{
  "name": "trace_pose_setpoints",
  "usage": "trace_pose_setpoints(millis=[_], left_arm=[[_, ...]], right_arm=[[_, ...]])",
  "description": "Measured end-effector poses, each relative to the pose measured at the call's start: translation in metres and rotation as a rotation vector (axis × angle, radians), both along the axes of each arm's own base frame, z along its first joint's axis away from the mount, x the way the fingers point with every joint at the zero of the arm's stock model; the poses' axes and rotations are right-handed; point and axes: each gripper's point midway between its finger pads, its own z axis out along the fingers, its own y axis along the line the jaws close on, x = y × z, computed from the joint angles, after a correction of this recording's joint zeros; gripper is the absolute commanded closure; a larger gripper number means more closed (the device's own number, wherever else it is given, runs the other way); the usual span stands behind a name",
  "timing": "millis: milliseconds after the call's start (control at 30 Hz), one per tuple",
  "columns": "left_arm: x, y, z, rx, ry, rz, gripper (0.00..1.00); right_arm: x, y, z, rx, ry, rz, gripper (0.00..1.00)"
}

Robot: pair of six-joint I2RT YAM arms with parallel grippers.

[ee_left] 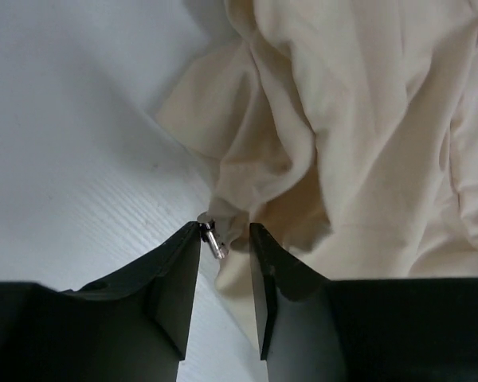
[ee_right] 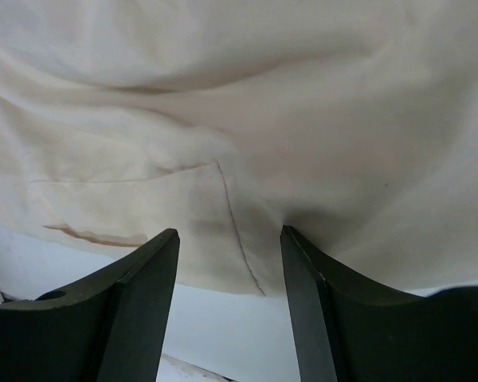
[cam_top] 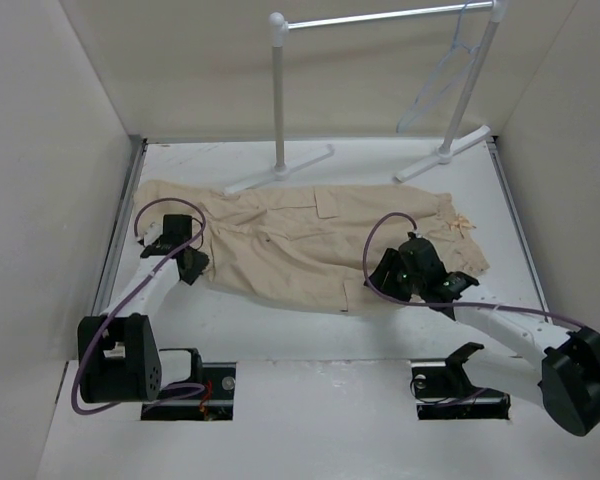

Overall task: Place the trousers on the hanger
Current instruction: Flatten out the trousers at the center of the board.

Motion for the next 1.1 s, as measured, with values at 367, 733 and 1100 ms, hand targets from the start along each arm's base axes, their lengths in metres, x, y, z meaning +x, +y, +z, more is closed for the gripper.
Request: trace_pose_setpoints(millis=[367, 733, 1100], left_arm=[[-0.025, 0.029, 0.025, -0.025, -0.128, 0.197, 0.96], [-0.119, 0.086, 0.024, -0.007, 0.001, 0.626, 0.95], [-0.127, 0.182, 0.071, 0.185, 0.117, 0.905, 0.71]], right_arm=[[0.001, -0.002, 0.017, 0.021, -0.056, 0.007, 0.4], [-0.002, -0.018, 0.012, -0.018, -0.021, -0.02, 0.34], [-0.001, -0.04, 0.027, -0.031, -0.061, -0.049, 0.25]])
